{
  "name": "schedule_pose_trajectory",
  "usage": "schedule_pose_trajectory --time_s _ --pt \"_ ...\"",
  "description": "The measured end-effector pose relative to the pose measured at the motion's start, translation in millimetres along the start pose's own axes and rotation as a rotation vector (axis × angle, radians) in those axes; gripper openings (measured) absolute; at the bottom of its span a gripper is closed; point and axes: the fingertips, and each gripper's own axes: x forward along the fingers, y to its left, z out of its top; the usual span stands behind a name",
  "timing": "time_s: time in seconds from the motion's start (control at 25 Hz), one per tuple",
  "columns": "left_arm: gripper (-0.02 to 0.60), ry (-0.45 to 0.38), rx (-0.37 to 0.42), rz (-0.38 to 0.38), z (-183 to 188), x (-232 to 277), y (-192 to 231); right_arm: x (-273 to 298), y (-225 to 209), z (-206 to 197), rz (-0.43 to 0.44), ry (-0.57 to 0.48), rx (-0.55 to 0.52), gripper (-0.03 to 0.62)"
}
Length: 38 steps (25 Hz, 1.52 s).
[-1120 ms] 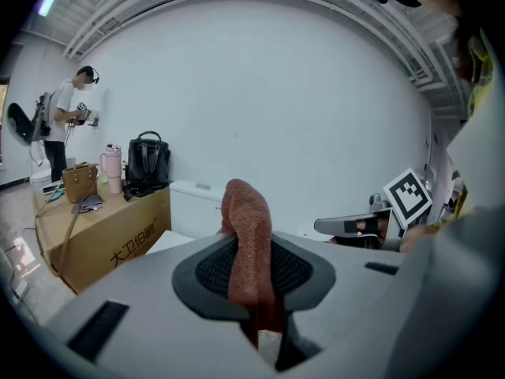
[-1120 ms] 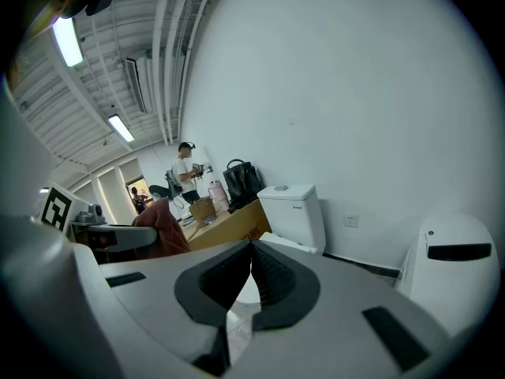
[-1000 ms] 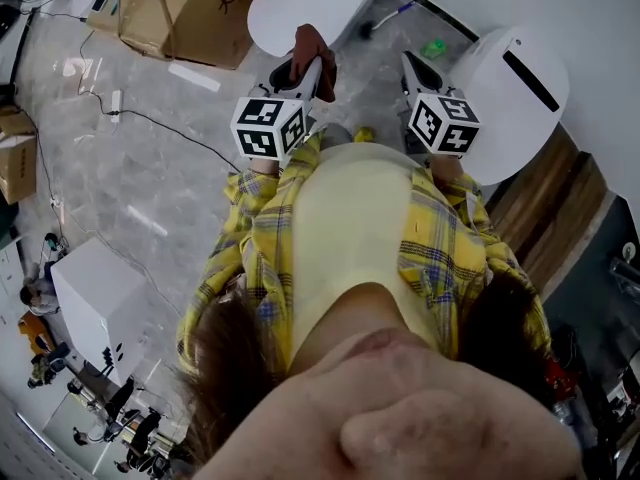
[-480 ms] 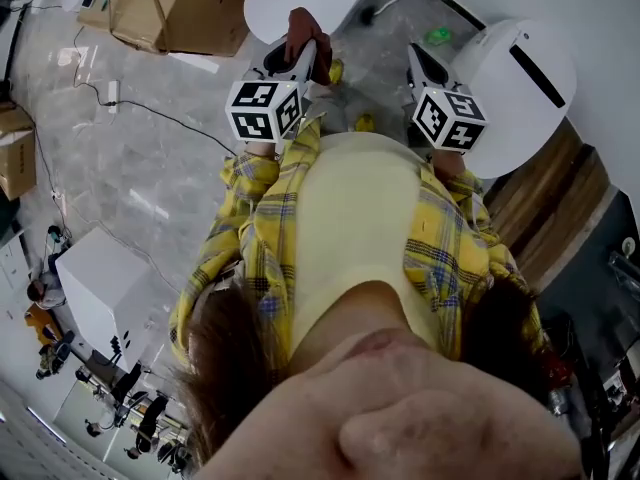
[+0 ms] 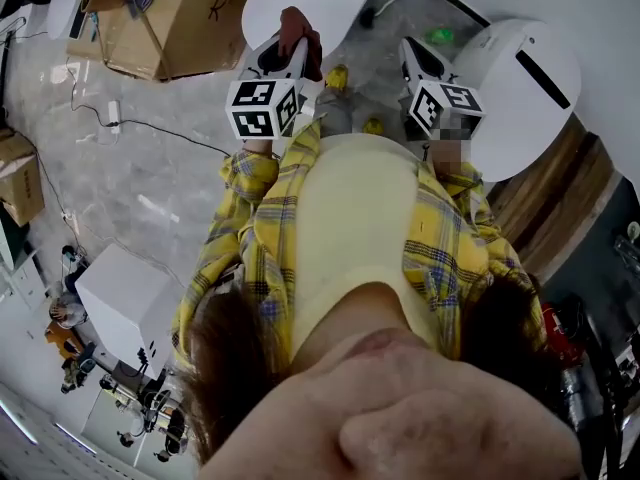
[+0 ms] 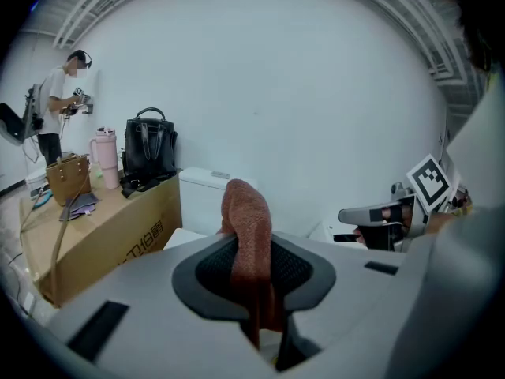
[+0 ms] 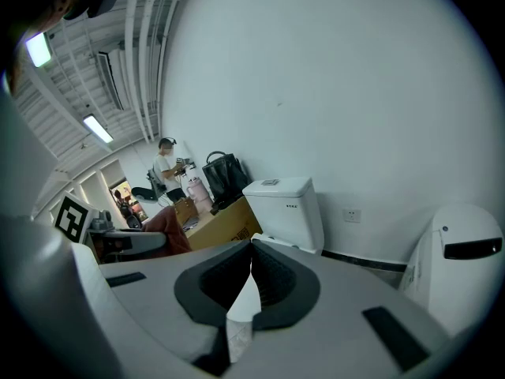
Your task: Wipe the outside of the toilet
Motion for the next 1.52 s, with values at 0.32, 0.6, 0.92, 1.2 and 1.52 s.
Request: schedule_pose_trajectory --time_s 0.32,0.6,0.92,1.2,1.52 --pt "0.081 0.049 -0.01 0.001 4.6 41.5 57.9 55.9 7.8 1.4 -0.022 0.068 -0.011 0.025" --pt "0.081 0.138 -0.024 -0.014 -14.5 88.2 97.4 96.7 3.8 -0.7 -0.059 0.104 -0.009 0.025" --pt "0.081 0.225 0.003 0.021 -42.2 136.1 148.8 133.3 -2.6 -16.4 -0.078 0.153 0.013 0.025" --pt "0.081 0.262 0.023 0.026 -50.4 168.3 177.8 167.1 -11.2 -31.3 -0.098 0.165 0.046 0.025" --pt "0.082 0.316 0.094 0.015 -61.9 207.4 199.9 212.5 -16.5 -44.7 -0.101 0.187 0.058 0.025"
